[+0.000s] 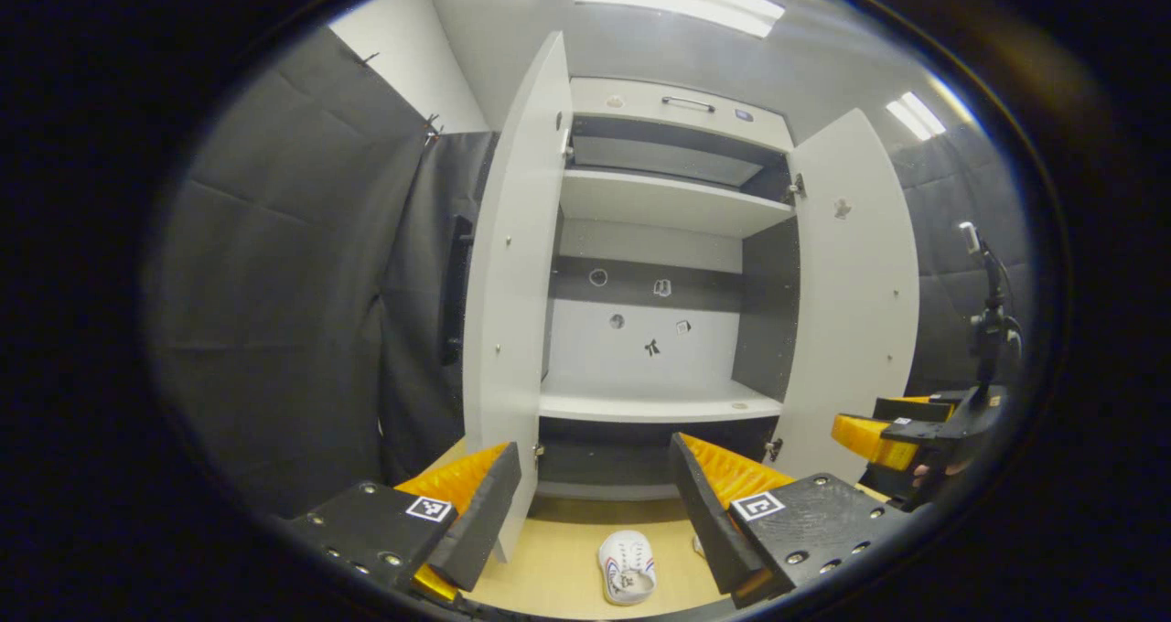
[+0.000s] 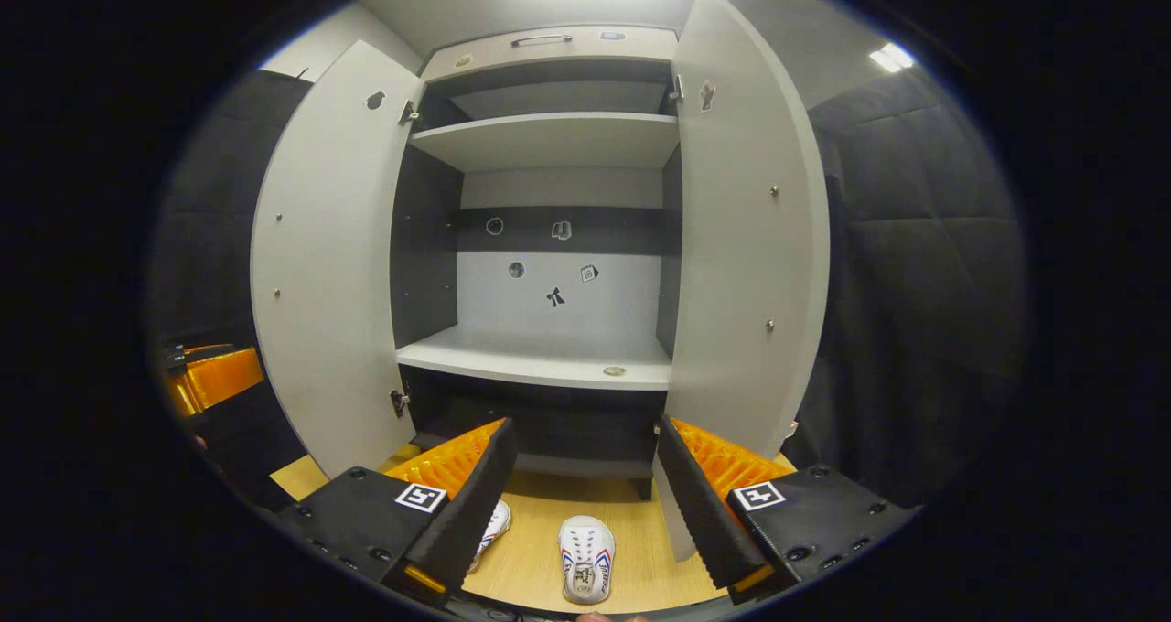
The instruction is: Grab one shoe with the right hand and put it into the shoe cabinet, grab the other shoe with the left hand and put it into the shoe cabinet; then close the right door with the right hand and the left door with the left hand.
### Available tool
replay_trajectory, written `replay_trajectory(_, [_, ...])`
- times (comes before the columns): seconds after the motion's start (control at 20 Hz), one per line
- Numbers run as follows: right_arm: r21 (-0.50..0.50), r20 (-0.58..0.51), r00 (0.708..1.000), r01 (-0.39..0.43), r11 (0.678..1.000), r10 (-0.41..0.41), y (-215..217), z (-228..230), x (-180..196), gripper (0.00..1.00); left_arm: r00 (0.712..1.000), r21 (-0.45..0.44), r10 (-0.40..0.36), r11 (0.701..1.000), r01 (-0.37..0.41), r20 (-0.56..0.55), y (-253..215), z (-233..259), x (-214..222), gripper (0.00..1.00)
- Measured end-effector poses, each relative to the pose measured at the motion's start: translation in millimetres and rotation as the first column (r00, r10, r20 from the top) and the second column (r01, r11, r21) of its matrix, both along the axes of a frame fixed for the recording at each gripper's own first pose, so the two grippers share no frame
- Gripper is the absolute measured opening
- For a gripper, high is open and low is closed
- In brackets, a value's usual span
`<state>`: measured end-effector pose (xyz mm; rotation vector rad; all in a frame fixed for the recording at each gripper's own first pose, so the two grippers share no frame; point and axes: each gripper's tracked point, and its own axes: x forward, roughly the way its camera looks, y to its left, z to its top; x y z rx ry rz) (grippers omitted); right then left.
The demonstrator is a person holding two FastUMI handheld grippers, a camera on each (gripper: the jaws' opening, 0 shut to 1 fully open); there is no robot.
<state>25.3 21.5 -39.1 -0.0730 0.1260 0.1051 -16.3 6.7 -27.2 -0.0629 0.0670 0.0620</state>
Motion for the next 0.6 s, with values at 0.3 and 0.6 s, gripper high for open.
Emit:
replay_trajectory(0.3, [0.027,-0.171,0.982,-0.075,0.997,0.079,20,-59,22,0.98,0.998,0.014,0.031,0.999,-0.03,-0.061,11,-26,-13,0.94])
replay_trajectory(0.6, [-0.008,-0.312,0.944,-0.115,0.993,0.107,30,-138,46,0.98,0.988,-0.017,0.048,0.999,-0.051,-0.147,12,-68,-21,0.94])
